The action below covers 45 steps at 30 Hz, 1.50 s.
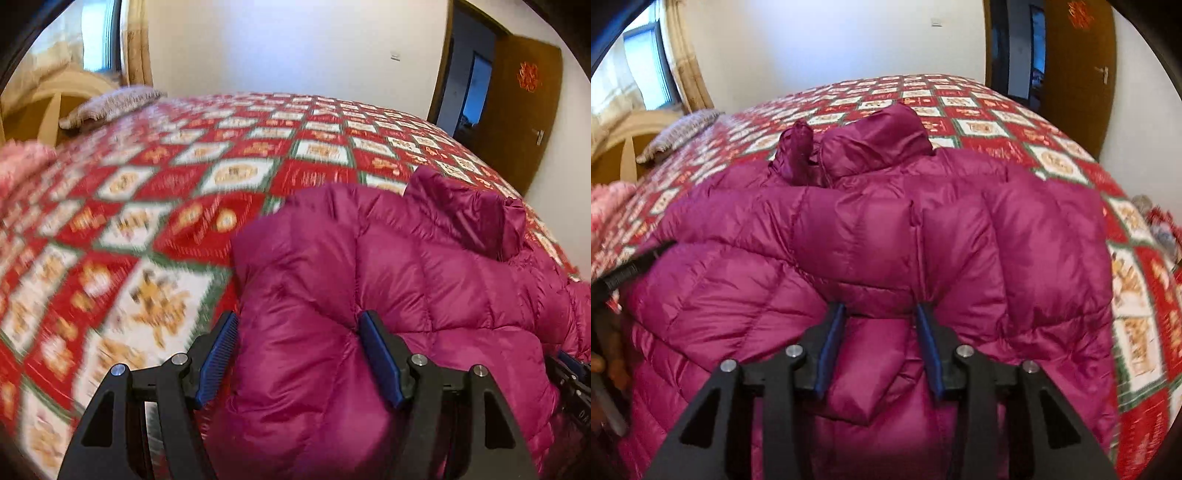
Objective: Fold large clothes
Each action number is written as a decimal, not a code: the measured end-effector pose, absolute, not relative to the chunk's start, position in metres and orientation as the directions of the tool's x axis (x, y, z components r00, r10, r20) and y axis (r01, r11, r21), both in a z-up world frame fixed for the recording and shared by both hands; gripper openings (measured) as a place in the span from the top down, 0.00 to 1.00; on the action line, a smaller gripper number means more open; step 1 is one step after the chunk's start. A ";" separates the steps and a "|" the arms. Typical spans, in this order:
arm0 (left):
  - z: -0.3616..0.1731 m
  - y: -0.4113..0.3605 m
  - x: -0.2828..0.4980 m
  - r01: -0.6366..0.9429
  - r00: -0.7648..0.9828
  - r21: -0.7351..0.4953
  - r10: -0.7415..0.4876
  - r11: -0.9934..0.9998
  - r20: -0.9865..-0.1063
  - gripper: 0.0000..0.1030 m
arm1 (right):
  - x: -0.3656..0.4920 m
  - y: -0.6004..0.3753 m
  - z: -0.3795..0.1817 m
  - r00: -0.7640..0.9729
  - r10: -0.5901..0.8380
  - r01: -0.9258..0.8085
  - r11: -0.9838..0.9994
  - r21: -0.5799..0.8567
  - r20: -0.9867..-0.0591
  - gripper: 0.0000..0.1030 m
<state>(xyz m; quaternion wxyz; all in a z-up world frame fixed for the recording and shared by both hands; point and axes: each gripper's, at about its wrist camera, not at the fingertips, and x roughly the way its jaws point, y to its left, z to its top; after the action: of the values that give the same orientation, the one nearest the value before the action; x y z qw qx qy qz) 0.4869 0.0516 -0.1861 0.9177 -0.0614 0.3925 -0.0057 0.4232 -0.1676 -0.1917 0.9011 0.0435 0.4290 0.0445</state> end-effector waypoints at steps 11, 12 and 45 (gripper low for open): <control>-0.192 0.052 0.486 -0.054 0.681 -0.135 -0.062 0.989 -0.729 0.26 | 0.418 -0.153 -0.157 0.669 0.052 -0.013 0.998 0.058 -0.742 0.61; -0.192 0.052 0.486 -0.054 0.681 -0.137 -0.063 0.989 -0.729 0.26 | 0.417 -0.150 -0.153 0.677 0.044 -0.018 0.999 0.043 -0.735 0.61; -0.180 0.061 0.469 -0.124 0.752 -0.120 0.015 0.985 -0.659 0.24 | 0.618 -0.181 -0.169 0.446 0.100 0.323 0.909 0.264 -0.890 0.30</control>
<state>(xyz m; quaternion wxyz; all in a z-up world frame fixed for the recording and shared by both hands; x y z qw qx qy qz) 0.4694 0.0606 -0.1799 0.9328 -0.0781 0.3499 0.0371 0.6181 -0.1806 -0.1690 0.8256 0.2028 0.5221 -0.0676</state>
